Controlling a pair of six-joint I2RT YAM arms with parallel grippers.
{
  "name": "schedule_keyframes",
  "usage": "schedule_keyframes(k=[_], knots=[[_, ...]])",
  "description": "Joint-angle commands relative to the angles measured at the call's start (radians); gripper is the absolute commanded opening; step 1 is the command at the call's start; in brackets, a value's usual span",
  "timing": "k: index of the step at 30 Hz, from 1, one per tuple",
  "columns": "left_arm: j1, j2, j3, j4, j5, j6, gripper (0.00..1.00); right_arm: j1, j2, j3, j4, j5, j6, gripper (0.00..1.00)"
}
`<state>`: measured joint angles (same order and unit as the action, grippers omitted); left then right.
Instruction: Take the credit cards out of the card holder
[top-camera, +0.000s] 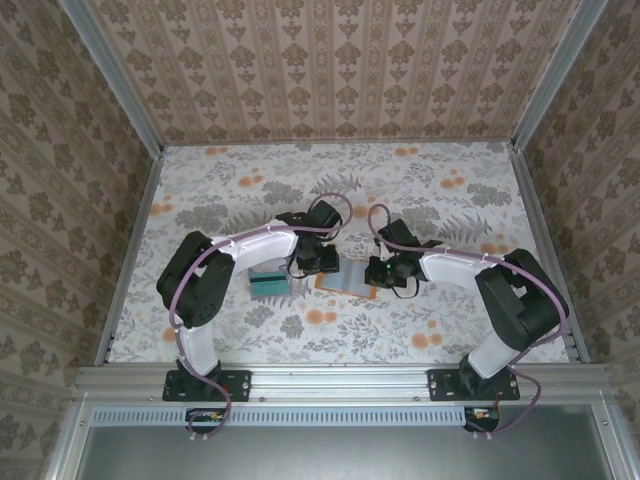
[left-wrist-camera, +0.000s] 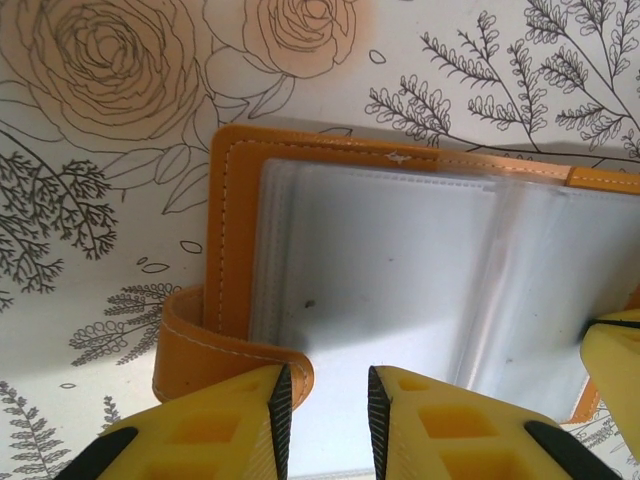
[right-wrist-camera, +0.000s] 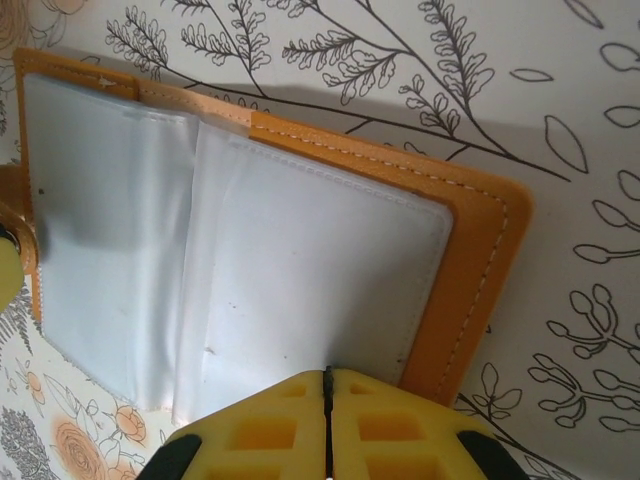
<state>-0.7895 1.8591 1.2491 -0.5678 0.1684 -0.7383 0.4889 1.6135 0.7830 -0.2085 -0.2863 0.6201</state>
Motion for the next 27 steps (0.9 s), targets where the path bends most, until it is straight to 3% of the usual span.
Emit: schedule_keyframes(k=[1, 12, 27], knots=[[-0.002, -0.022, -0.002, -0.001, 0.013, 0.001, 0.3, -0.013, 0.028, 0.012, -0.077, 0.06, -0.037, 0.1], [-0.055, 0.026, 0.081, -0.03, 0.034, 0.073, 0.32, -0.023, 0.053, 0.027, -0.085, 0.07, -0.062, 0.1], [-0.029, 0.067, 0.058, -0.068, -0.005, 0.04, 0.3, -0.023, 0.048, 0.022, -0.093, 0.068, -0.062, 0.1]])
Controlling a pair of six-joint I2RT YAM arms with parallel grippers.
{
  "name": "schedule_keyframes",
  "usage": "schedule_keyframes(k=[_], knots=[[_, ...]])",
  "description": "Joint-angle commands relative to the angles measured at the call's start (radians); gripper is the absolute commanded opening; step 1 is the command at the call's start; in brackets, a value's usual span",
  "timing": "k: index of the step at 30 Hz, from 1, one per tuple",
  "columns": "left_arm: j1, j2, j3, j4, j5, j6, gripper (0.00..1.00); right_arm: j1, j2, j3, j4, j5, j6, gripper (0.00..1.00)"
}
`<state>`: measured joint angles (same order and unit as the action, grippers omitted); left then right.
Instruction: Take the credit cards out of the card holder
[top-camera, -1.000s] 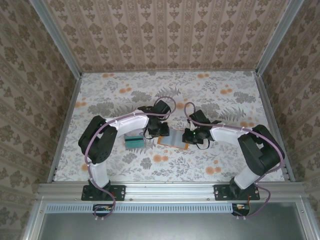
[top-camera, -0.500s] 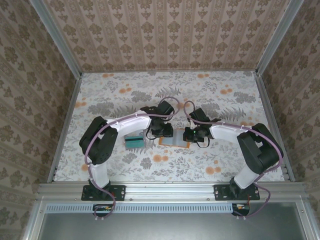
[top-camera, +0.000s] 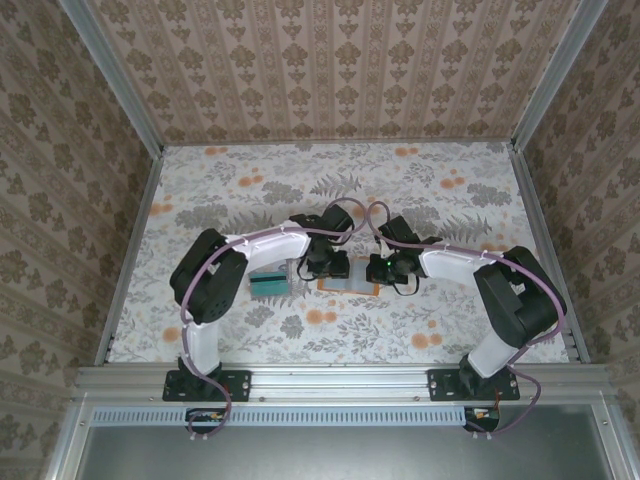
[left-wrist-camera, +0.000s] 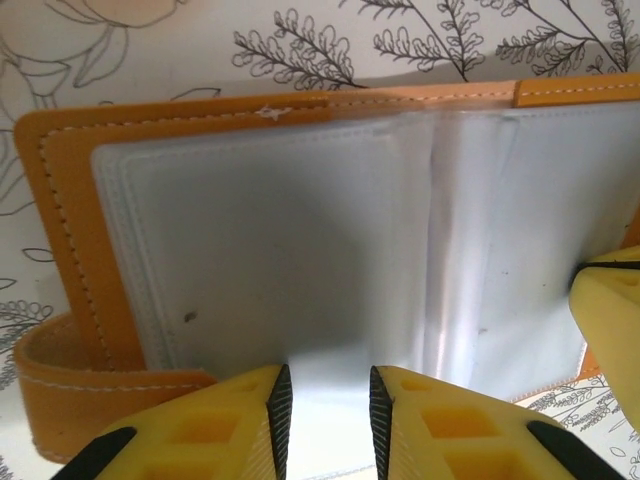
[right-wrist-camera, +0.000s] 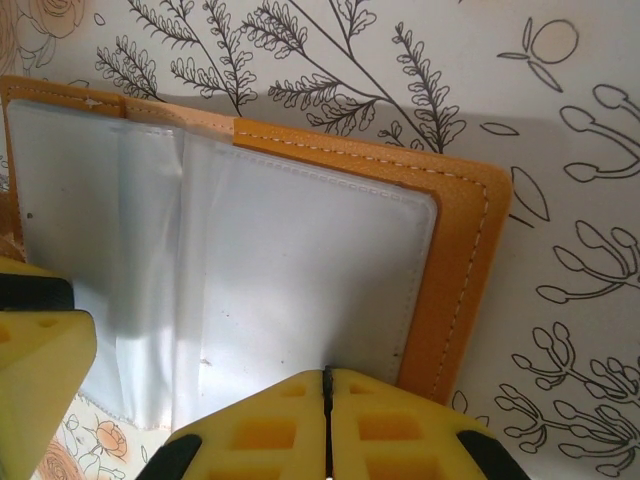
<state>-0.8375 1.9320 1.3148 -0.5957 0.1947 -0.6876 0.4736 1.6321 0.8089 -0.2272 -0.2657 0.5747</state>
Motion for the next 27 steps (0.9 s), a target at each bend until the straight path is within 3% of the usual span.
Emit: schedule_keyframes(k=[1, 27], knots=[[0.025, -0.013, -0.017, -0.039, -0.04, -0.016, 0.3, -0.007, 0.028, -0.004, -0.075, 0.049, -0.018, 0.1], [0.061, -0.069, -0.089, -0.024, -0.087, -0.07, 0.31, -0.007, 0.043, -0.005, -0.068, 0.046, -0.018, 0.1]])
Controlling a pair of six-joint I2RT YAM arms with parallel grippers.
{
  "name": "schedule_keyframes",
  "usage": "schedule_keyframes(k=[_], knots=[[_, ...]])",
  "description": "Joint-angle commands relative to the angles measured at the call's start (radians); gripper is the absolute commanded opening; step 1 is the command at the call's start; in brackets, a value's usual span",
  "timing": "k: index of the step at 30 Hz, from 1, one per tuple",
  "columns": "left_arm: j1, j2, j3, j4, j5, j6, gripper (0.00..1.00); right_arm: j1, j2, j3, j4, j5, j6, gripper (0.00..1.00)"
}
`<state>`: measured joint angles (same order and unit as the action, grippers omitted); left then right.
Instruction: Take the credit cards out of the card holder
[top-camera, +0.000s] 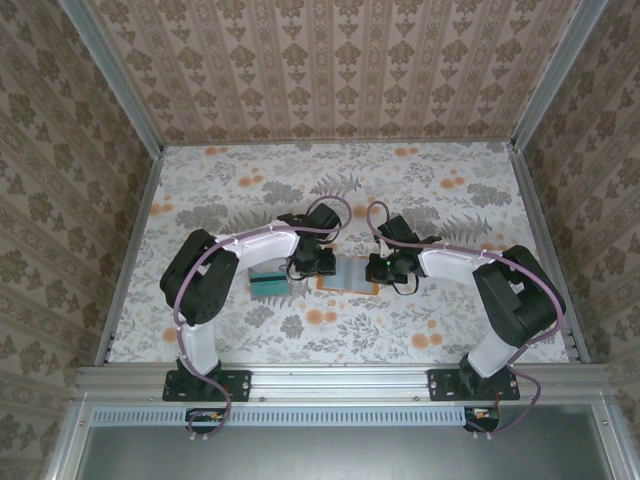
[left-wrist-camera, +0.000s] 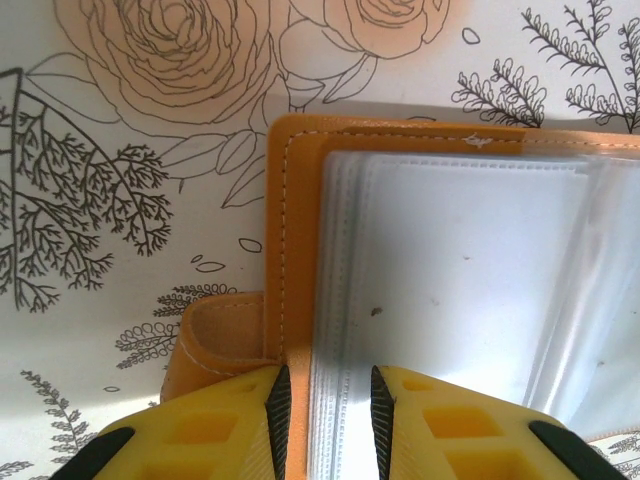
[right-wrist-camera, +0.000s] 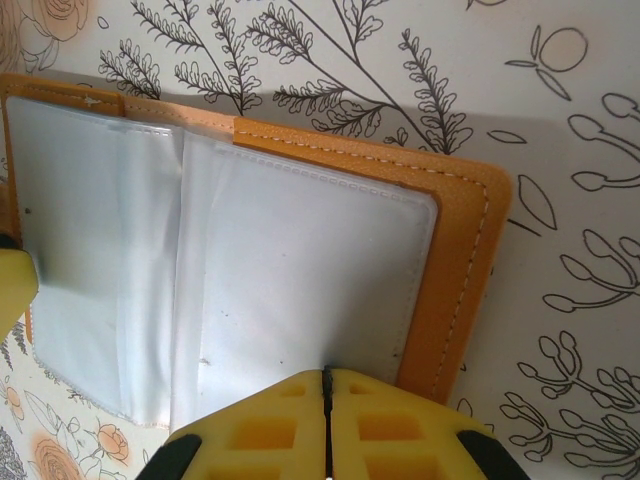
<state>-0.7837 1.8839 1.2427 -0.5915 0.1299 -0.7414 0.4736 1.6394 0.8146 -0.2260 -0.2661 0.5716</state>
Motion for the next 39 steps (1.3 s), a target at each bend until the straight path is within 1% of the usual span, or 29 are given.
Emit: schedule_keyframes(k=[1, 11, 17, 21, 24, 27, 29, 36, 39], knots=[[0.009, -0.019, -0.017, -0.021, -0.014, -0.015, 0.31, -0.007, 0.036, -0.012, -0.069, 0.046, -0.015, 0.1], [0.004, -0.026, -0.052, 0.1, 0.099, 0.0, 0.31, -0.007, 0.037, -0.017, -0.068, 0.048, -0.015, 0.1], [-0.004, -0.048, -0.057, 0.133, 0.114, 0.014, 0.32, -0.007, 0.038, -0.021, -0.067, 0.048, -0.013, 0.1], [-0.007, -0.061, -0.056, 0.125, 0.098, 0.017, 0.36, -0.007, 0.041, -0.02, -0.067, 0.047, -0.013, 0.1], [-0.009, -0.073, -0.054, 0.108, 0.07, 0.014, 0.42, -0.007, 0.04, -0.02, -0.066, 0.046, -0.012, 0.1], [-0.009, -0.083, -0.053, 0.098, 0.051, 0.015, 0.42, -0.007, 0.04, -0.022, -0.065, 0.047, -0.011, 0.1], [-0.012, -0.084, -0.05, 0.088, 0.034, 0.013, 0.45, -0.007, 0.04, -0.022, -0.065, 0.046, -0.012, 0.1], [-0.02, -0.094, -0.046, 0.086, 0.011, 0.023, 0.46, -0.007, 0.036, -0.025, -0.067, 0.045, -0.012, 0.1], [-0.022, -0.087, -0.045, 0.101, 0.033, 0.025, 0.46, -0.007, 0.037, -0.026, -0.065, 0.045, -0.01, 0.1]])
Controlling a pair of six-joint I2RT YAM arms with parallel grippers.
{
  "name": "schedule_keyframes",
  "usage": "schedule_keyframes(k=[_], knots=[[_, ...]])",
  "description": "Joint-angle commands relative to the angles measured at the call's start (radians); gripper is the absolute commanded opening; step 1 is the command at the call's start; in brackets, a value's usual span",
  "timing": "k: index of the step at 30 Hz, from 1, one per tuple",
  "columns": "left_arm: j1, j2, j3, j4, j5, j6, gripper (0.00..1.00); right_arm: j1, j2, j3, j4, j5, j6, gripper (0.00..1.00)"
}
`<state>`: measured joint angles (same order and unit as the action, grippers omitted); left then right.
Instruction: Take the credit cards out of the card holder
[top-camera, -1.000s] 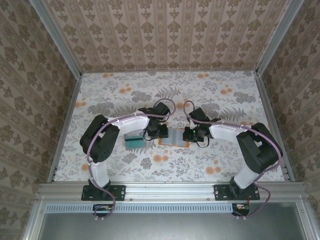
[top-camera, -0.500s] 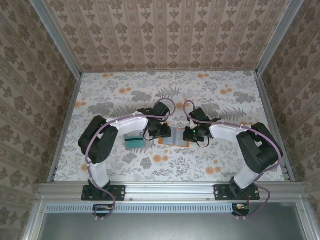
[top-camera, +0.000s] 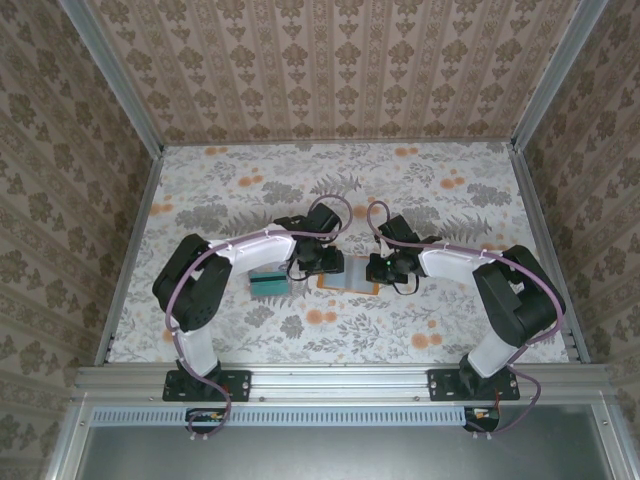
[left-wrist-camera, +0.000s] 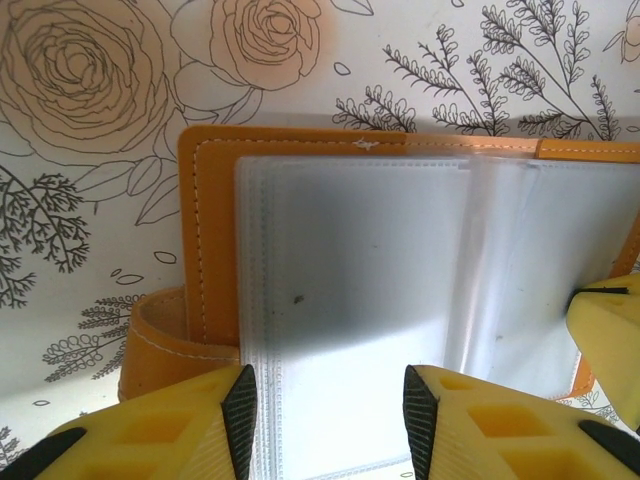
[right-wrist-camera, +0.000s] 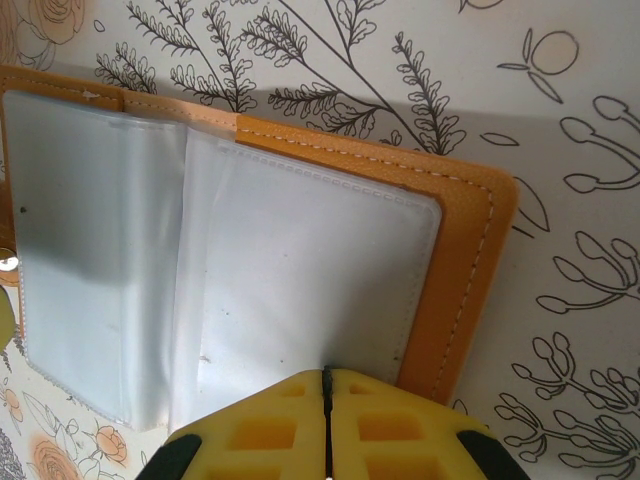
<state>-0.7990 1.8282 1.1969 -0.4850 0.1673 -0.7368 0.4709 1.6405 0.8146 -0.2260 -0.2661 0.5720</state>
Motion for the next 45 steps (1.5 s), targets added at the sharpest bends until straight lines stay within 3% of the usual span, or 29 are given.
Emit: schedule_keyframes(k=[1, 26, 33, 45], knots=[[-0.006, -0.027, -0.001, -0.002, 0.001, 0.019, 0.46, -0.005, 0.036, -0.026, -0.064, 0.045, -0.01, 0.1], [-0.004, 0.046, -0.011, 0.017, 0.057, 0.016, 0.44, -0.005, 0.036, -0.026, -0.064, 0.042, -0.009, 0.1], [-0.006, 0.062, -0.013, 0.062, 0.132, 0.026, 0.54, -0.005, 0.038, -0.023, -0.064, 0.041, -0.009, 0.1], [-0.009, 0.054, -0.007, 0.123, 0.215, 0.039, 0.58, -0.004, 0.039, -0.026, -0.062, 0.042, -0.007, 0.1]])
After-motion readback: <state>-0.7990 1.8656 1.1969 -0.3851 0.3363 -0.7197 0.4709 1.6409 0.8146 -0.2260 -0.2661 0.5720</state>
